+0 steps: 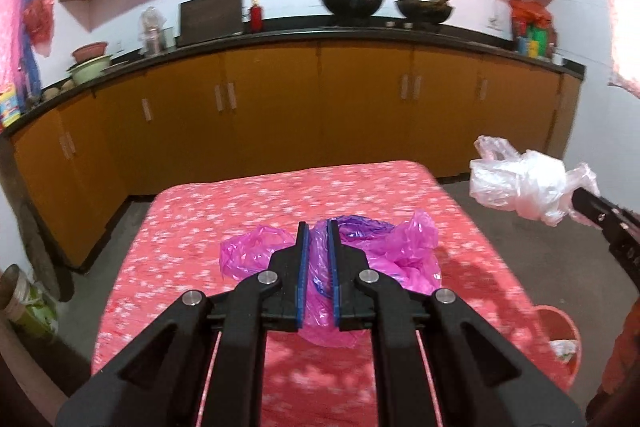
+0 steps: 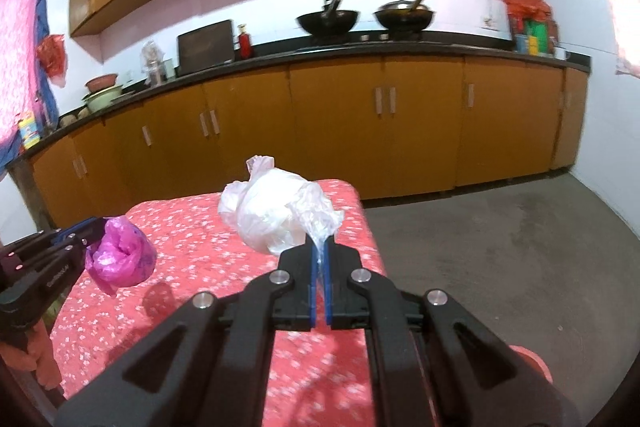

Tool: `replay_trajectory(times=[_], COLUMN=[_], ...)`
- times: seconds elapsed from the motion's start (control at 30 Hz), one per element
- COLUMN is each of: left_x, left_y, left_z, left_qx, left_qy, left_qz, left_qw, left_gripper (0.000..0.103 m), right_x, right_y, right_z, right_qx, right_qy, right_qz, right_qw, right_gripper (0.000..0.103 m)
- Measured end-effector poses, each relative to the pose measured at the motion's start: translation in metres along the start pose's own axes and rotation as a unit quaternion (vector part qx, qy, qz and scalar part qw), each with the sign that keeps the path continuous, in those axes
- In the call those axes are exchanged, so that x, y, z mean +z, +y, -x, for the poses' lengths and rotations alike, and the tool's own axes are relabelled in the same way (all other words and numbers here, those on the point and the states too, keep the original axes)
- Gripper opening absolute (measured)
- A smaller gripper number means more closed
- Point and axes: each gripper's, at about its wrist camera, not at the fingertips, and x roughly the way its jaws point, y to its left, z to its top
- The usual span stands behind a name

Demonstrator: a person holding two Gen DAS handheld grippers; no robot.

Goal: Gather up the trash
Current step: 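Lift and carry the purple and clear bags to the orange basket with both tools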

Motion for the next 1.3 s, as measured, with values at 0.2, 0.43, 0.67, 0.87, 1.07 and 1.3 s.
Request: replay_trajectory(times=[0.2, 0.43, 0.67, 0.87, 1.07, 1.3], left_x=[-0.005, -0.017, -0.041, -0.073, -0.105, -0.129], left_y=[-0.056, -0.124, -0.198, -0.252, -0.289, -0.312], left_z=[0.013, 0.022, 0.026, 0.016, 0.0, -0.017], left_qx=[-0.053, -0.111, -0.171, -0.204, -0.213, -0.211], left_qy=[-0.005, -0.002, 0.01, 0.038, 0.077, 0.106], left_qz=[-0.022, -0.047, -0.062, -0.071, -0.09, -0.119], left_qw=[0.9983, 0.9927, 0.9832, 0.9757, 0.9698, 0.9644], left_gripper=[0.009, 0.009, 0.009, 0.009, 0.009, 0.009], right_x=[-0.02, -0.049, -0.092, -0.126, -0.161, -0.187], right_y=[-0.048, -0.111, -0.177, -0.217, -0.249, -0.273], right_z=[0.036, 0.068, 0.082, 0.085, 0.081, 0.07], right_qx=[-0.048, -0.102, -0.163, -0.198, -0.217, -0.222], right_qy=[-0.017, -0.023, 0.002, 0.026, 0.059, 0.086], right_qz=[-0.016, -0.046, -0.082, -0.109, -0.132, -0.159], right_qw=[0.999, 0.993, 0.983, 0.974, 0.965, 0.958], right_gripper=[0.004, 0.004, 0.004, 0.004, 0.004, 0.004])
